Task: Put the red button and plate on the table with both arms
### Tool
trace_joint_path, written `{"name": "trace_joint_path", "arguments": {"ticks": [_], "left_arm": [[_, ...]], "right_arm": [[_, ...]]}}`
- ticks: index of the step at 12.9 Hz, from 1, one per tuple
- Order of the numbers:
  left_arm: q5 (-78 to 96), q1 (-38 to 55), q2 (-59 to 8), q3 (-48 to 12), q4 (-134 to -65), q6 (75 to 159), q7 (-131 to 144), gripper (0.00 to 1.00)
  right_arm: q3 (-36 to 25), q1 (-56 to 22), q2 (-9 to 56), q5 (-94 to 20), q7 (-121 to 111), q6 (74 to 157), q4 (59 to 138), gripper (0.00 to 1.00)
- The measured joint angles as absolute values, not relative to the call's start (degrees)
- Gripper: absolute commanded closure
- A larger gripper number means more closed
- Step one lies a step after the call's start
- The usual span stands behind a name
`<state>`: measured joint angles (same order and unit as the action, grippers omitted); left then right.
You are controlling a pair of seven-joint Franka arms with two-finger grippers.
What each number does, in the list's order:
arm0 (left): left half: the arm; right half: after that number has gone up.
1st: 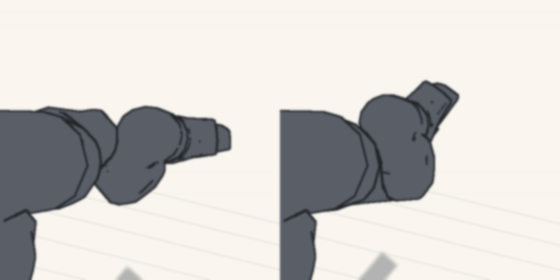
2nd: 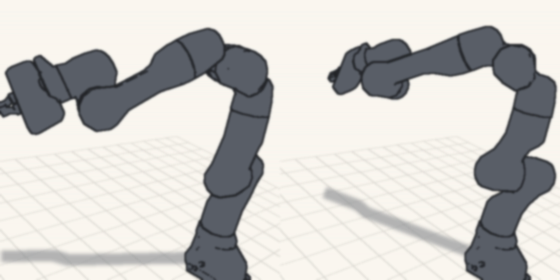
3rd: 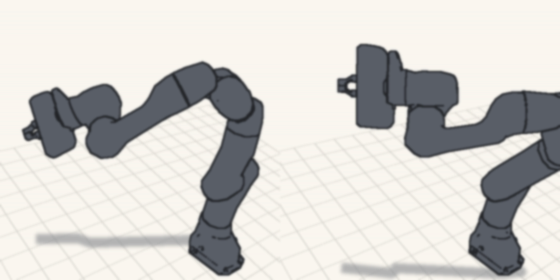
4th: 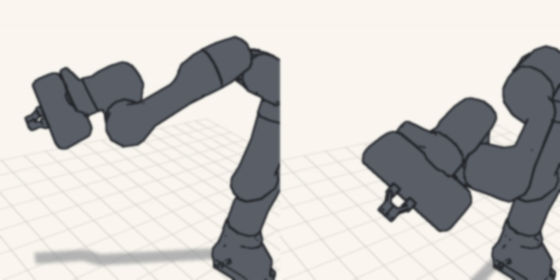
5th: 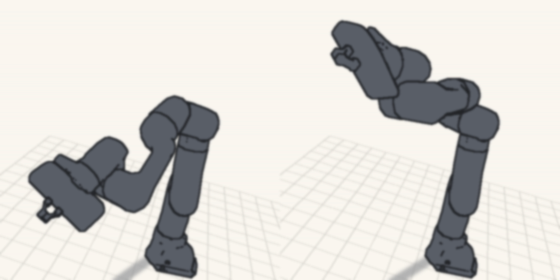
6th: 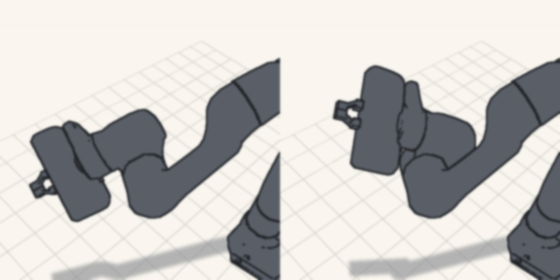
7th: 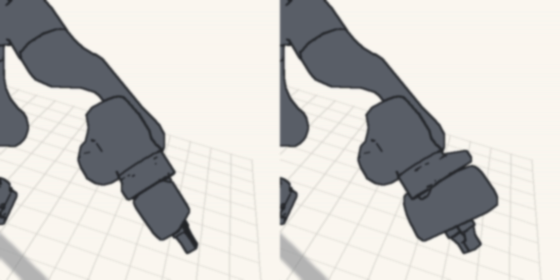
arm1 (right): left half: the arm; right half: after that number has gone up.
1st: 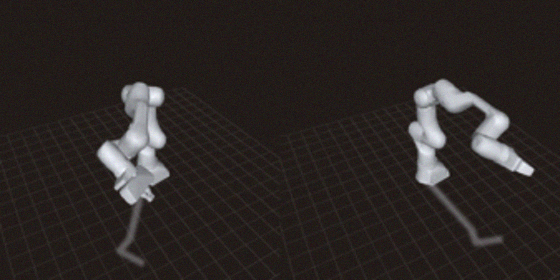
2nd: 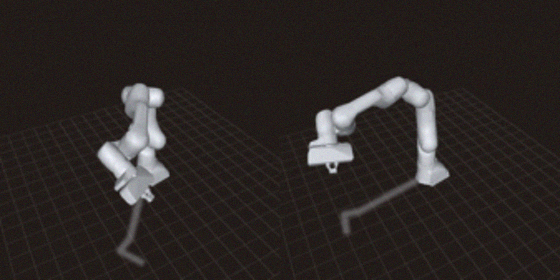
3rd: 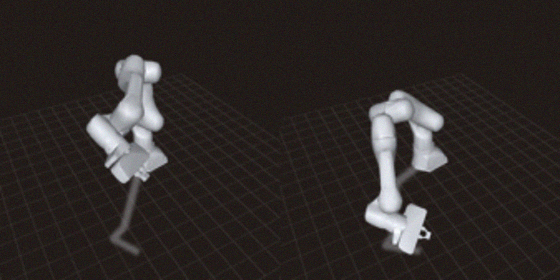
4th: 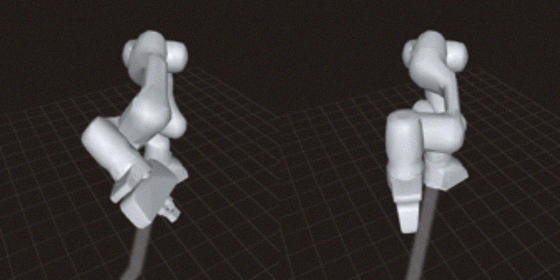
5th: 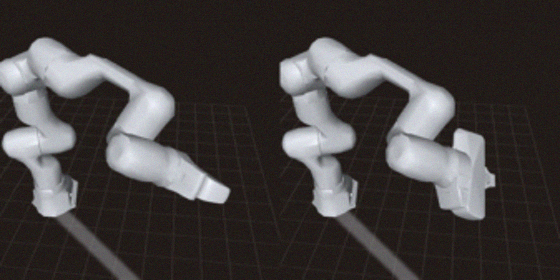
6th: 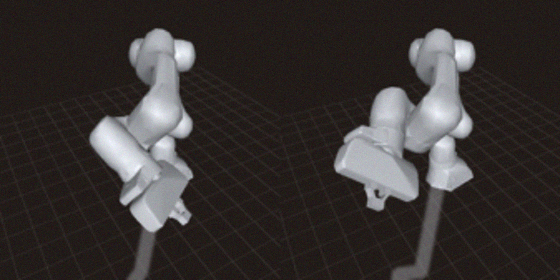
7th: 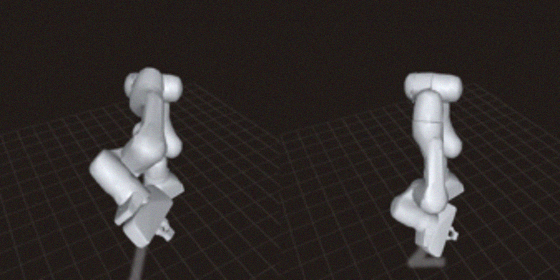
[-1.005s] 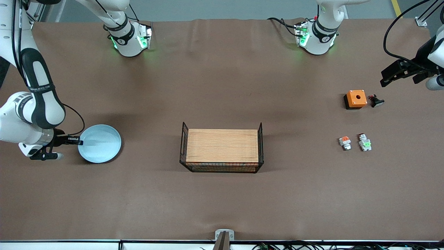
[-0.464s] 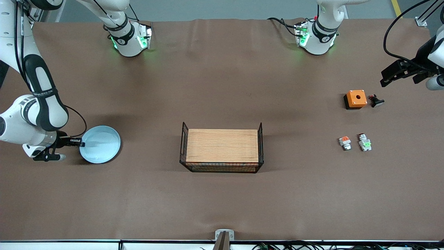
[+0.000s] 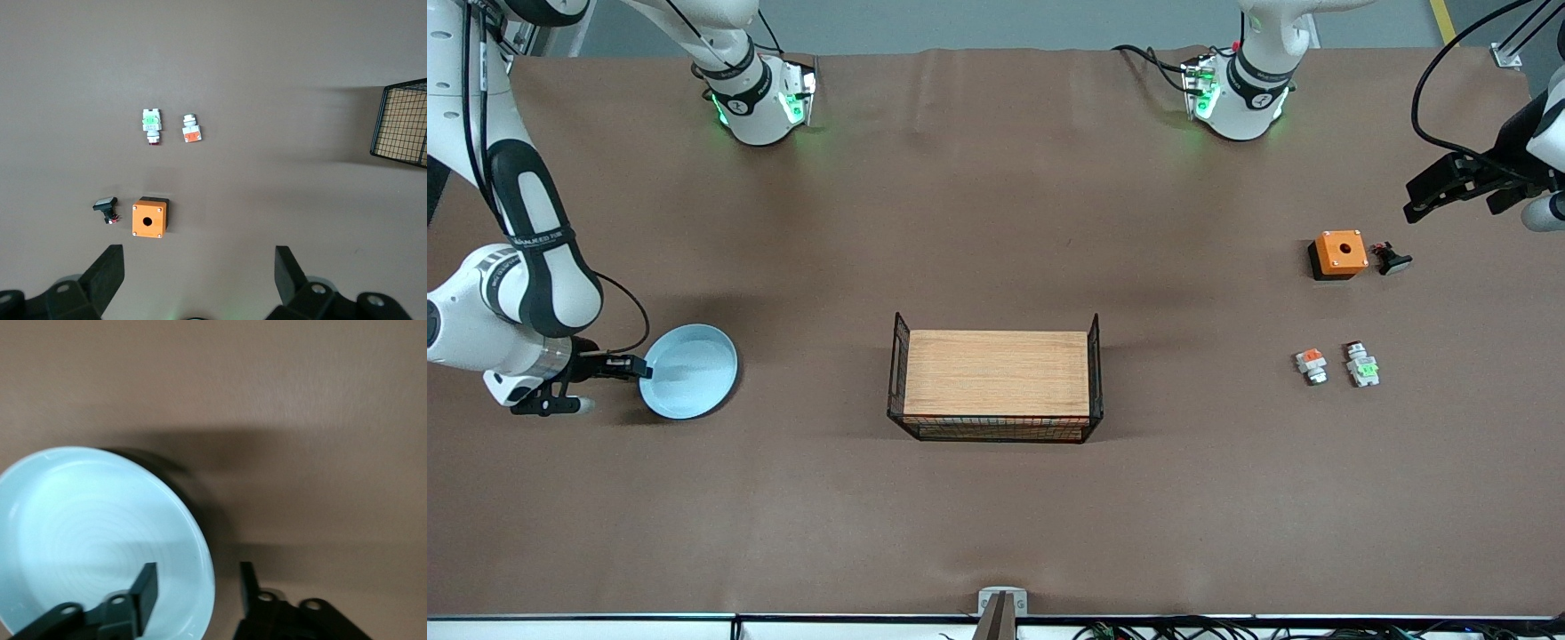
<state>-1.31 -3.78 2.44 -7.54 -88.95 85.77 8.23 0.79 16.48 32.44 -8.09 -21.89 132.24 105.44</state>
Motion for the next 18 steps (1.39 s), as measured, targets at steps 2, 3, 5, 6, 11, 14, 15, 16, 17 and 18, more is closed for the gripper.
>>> {"name": "trace_joint_path", "arguments": {"ticks": [2, 3, 5, 6, 11, 14, 15, 16, 17, 18], "left_arm": [[-1.3, -3.8, 2.4, -7.5, -89.0, 85.8, 8.2, 0.01], [-1.3, -3.8, 2.4, -7.5, -89.0, 85.8, 8.2, 0.01], [-1.3, -3.8, 2.4, -7.5, -88.9, 85.8, 8.2, 0.01], [-1.3, -3.8, 2.4, -7.5, -88.9, 85.8, 8.2, 0.01], [-1.3, -3.8, 2.5, -7.5, -88.9, 85.8, 8.2, 0.01], [-1.3, -3.8, 2.5, -7.5, -88.9, 85.8, 8.2, 0.01], [-1.3, -3.8, 2.5, -7.5, -88.9, 85.8, 8.2, 0.01], [-1.3, -3.8, 2.5, -7.5, -88.9, 85.8, 8.2, 0.01], [-1.3, -3.8, 2.5, -7.5, -88.9, 85.8, 8.2, 0.01], [-1.3, -3.8, 2.5, -7.5, -88.9, 85.8, 8.2, 0.01]], "right_arm": [[1.2, 15.7, 30.1, -8.2, -19.6, 130.6, 104.9, 0.01], [1.3, 14.8, 28.4, -8.2, -17.0, 129.3, 104.7, 0.01], [1.3, 11.8, 24.4, -8.0, -12.3, 126.6, 104.6, 0.01], [1.3, 10.3, 22.4, -7.7, -9.8, 125.1, 104.6, 0.01], [1.4, 4.3, 13.0, -4.8, 1.7, 116.4, 104.4, 0.01], [1.5, 3.1, 8.8, -4.5, 3.2, 109.8, 102.0, 0.0], [1.5, 3.1, 7.9, -4.5, 3.2, 107.1, 100.4, 0.0], [1.5, 3.1, 7.2, -4.5, 3.2, 104.4, 98.6, 0.0], [1.5, 3.1, 6.6, -4.5, 3.2, 101.6, 96.6, 0.0], [1.5, 3.0, 6.2, -4.5, 3.3, 99.0, 94.5, 0.0]]}}
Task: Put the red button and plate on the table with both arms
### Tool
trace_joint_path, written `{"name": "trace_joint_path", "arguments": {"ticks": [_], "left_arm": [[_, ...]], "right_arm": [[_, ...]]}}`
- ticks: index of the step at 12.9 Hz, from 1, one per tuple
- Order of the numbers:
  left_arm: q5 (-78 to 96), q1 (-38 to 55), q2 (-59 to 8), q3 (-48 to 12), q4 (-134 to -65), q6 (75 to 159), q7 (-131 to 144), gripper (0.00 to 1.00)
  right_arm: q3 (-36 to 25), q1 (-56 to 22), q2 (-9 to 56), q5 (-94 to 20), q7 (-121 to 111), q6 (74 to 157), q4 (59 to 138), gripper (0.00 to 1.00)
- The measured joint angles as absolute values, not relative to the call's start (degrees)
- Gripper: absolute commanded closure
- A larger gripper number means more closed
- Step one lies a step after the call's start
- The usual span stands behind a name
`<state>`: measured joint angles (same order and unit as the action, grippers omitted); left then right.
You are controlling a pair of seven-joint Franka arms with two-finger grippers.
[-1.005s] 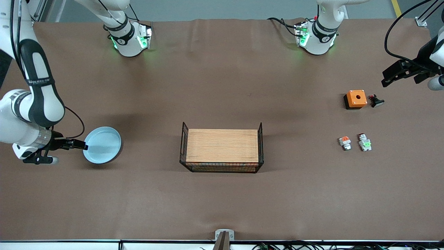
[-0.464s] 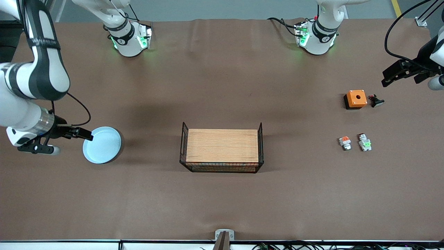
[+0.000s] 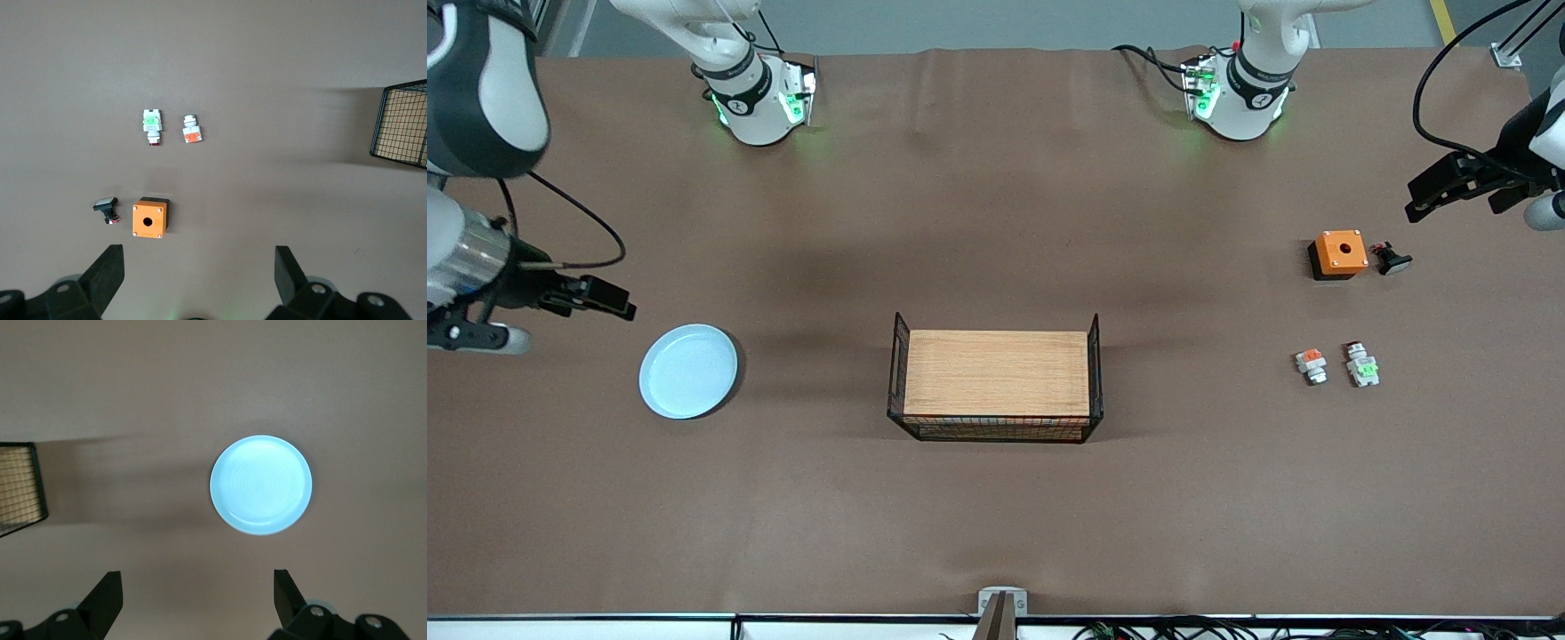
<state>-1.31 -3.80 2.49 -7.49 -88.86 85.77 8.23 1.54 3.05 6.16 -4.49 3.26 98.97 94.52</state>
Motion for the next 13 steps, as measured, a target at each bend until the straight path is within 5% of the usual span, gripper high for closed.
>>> {"name": "trace_joint_path", "arguments": {"ticks": [13], "left_arm": [[-1.3, -3.8, 2.5, -7.6, -88.8, 85.8, 8.2, 0.01]], "right_arm": [[1.0, 2.5, 5.8, -2.8, 5.4, 85.0, 81.1, 0.0]]}}
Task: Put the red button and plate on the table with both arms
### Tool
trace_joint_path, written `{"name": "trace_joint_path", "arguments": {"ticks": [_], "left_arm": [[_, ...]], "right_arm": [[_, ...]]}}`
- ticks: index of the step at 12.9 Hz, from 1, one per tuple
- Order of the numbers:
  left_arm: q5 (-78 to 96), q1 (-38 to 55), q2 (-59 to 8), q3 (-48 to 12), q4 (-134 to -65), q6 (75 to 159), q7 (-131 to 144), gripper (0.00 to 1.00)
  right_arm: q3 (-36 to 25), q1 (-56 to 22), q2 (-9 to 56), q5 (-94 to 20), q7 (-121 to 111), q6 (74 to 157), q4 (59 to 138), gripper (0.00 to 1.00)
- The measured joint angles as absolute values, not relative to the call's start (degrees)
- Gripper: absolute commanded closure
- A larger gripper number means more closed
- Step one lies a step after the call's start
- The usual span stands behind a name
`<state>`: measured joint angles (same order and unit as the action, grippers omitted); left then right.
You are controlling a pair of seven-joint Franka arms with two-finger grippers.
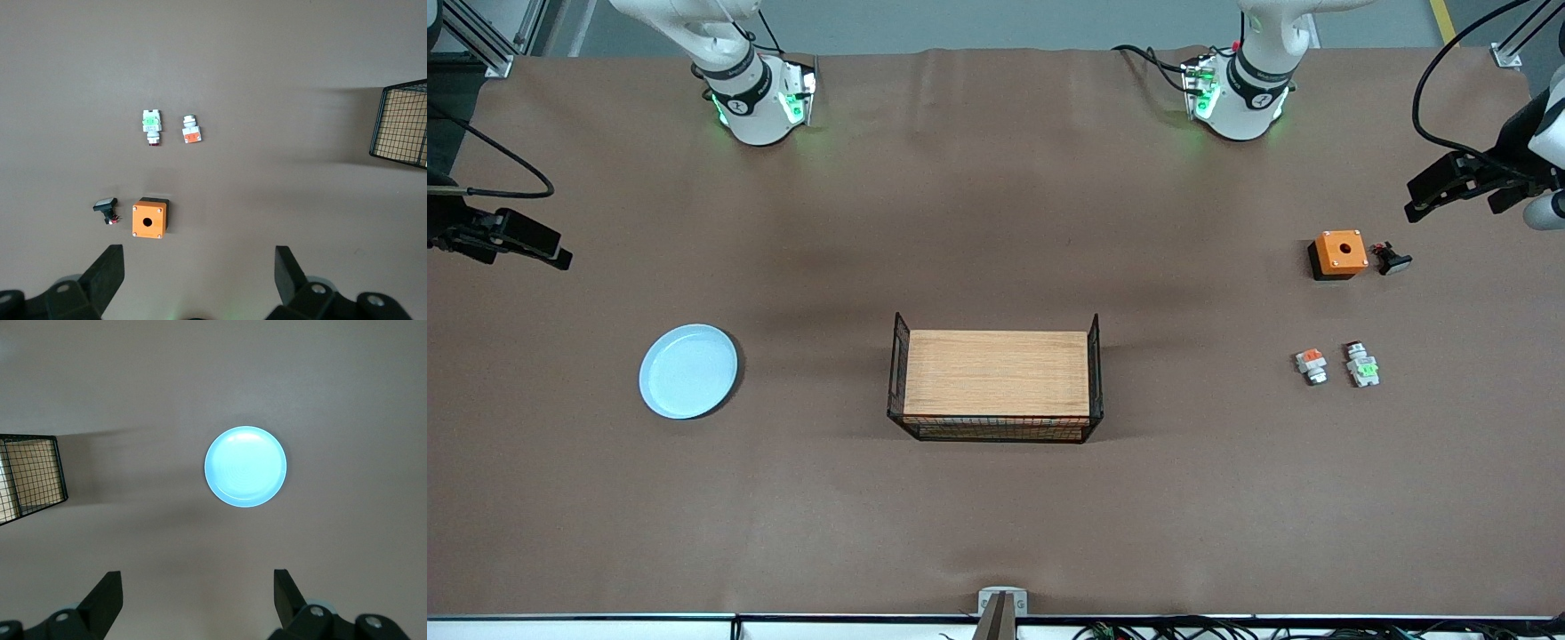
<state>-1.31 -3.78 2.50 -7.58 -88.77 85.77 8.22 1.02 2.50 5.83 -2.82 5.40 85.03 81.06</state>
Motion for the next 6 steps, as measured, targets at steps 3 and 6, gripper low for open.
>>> {"name": "trace_joint_path", "arguments": {"ticks": [3, 6], "left_arm": [[-1.3, -3.8, 2.5, -7.6, -88.6, 85.8, 8.2, 0.01], [-1.3, -3.8, 2.5, -7.6, -88.6, 85.8, 7.3, 0.01]], "right_arm": [[1.0, 2.5, 5.9, -2.8, 5.4, 85.0, 80.7, 0.0], [1.0, 2.5, 5.9, -2.7, 5.4, 85.0, 80.6, 0.0]]}}
